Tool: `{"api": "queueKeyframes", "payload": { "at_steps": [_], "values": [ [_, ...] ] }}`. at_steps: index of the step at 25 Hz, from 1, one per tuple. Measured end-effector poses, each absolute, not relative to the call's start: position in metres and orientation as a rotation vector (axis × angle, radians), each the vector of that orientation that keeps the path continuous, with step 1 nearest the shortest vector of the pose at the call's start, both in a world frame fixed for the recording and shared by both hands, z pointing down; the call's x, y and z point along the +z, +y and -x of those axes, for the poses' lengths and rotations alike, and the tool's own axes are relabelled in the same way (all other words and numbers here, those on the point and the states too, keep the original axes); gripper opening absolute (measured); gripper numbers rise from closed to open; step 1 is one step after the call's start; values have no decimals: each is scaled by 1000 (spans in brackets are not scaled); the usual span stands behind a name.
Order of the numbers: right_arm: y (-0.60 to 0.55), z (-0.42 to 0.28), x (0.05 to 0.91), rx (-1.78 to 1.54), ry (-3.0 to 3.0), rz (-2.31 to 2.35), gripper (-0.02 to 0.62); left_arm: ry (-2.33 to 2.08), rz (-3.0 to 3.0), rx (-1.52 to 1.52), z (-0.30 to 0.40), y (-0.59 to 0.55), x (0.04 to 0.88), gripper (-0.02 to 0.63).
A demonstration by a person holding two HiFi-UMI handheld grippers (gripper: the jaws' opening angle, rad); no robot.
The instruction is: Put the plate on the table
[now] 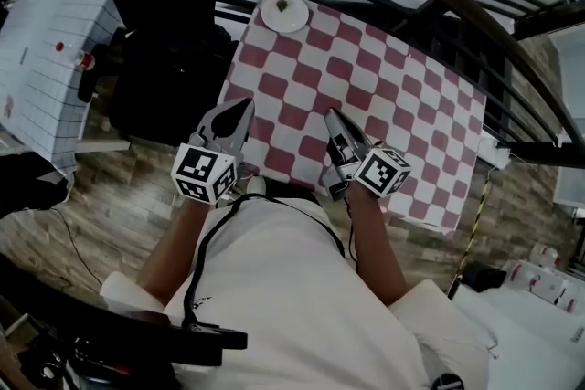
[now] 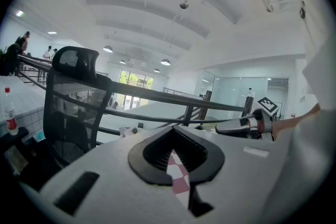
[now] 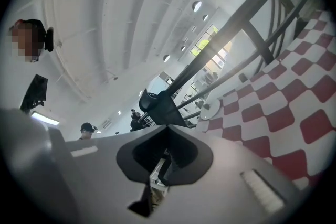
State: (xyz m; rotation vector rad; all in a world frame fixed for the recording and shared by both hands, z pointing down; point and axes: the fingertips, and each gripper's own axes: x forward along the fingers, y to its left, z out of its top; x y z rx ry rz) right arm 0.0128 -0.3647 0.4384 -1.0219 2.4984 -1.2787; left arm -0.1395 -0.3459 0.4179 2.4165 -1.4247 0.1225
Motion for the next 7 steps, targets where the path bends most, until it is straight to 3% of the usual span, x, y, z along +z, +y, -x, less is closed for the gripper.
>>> {"api": "queueKeyframes", "payload": {
  "at_steps": [7],
  "values": [
    [-349,-25,427,-1223,2513,1036,5,-1402,-2427,146,133,-326,419,8]
  ]
}}
